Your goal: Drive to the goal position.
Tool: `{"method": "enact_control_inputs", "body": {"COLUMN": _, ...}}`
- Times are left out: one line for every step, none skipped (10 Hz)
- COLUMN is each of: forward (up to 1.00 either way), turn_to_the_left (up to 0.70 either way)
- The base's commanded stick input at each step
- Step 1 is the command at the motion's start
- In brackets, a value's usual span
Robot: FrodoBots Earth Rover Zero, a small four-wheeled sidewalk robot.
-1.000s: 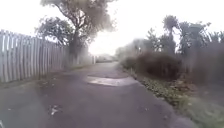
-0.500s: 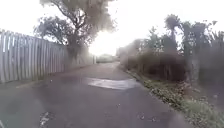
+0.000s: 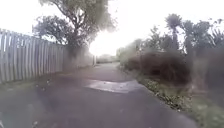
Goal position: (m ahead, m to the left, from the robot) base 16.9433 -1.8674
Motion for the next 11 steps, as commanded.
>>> {"method": "enact_control_inputs", "body": {"forward": 0.45, "turn_to_the_left": 0.00}}
{"method": "enact_control_inputs", "body": {"forward": 0.45, "turn_to_the_left": 0.00}}
{"method": "enact_control_inputs", "body": {"forward": 0.45, "turn_to_the_left": 0.00}}
{"method": "enact_control_inputs", "body": {"forward": 0.45, "turn_to_the_left": 0.00}}
{"method": "enact_control_inputs", "body": {"forward": 0.45, "turn_to_the_left": 0.00}}
{"method": "enact_control_inputs", "body": {"forward": 0.70, "turn_to_the_left": 0.00}}
{"method": "enact_control_inputs", "body": {"forward": 0.70, "turn_to_the_left": 0.00}}
{"method": "enact_control_inputs", "body": {"forward": 0.70, "turn_to_the_left": 0.00}}
{"method": "enact_control_inputs", "body": {"forward": 0.70, "turn_to_the_left": 0.00}}
{"method": "enact_control_inputs", "body": {"forward": 0.70, "turn_to_the_left": 0.00}}
{"method": "enact_control_inputs", "body": {"forward": 0.70, "turn_to_the_left": 0.00}}
